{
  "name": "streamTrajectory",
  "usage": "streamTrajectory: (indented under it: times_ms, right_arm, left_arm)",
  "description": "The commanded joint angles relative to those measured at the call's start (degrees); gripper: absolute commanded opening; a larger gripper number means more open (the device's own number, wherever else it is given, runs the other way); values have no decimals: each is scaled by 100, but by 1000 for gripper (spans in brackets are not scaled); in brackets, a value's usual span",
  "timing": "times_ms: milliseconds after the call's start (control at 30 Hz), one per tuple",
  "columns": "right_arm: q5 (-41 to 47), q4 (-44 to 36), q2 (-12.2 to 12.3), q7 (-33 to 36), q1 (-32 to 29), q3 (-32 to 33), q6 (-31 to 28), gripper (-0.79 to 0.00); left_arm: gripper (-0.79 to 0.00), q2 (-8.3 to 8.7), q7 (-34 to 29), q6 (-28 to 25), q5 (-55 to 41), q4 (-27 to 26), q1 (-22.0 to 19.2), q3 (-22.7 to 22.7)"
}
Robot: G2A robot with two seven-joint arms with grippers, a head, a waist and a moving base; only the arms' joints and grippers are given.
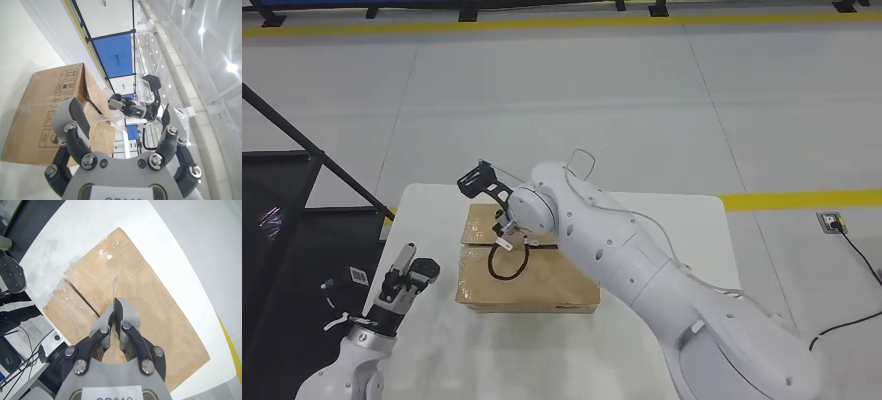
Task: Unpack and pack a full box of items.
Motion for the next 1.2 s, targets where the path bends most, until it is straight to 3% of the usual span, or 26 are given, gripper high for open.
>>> streamTrajectory:
  times_ms: [0,233,433,600,767,1000,1167]
  right_arm:
    - [-98,-83,34,-214,-65,45,48,-785]
    - [-657,-815,291,-1013,-542,269,368,-785]
    - [-1456,-2162,711,-1517,-1242,703,967,-785]
    - [-2243,-3493,1096,-1362,-2020,1173,1266,-785]
    - [-2800,-4483,1355,-1449,-2761,1608,1174,-785]
    - [-3114,-4922,1456,-1592,-3268,1873,989,-785]
    - [-3179,-4932,1429,-2049,-3408,1940,937,-785]
  left_arm:
    - [0,-1,27,48,19,-50,-29,29]
    - [0,-12,214,349,-19,-111,-263,170]
    - [0,-11,155,675,-220,24,-529,246]
    - [0,-5,40,793,-248,160,-681,331]
    - [0,-2,-24,853,-185,246,-760,433]
    - [0,15,-262,889,16,313,-854,584]
    - [0,30,-482,896,195,361,-948,729]
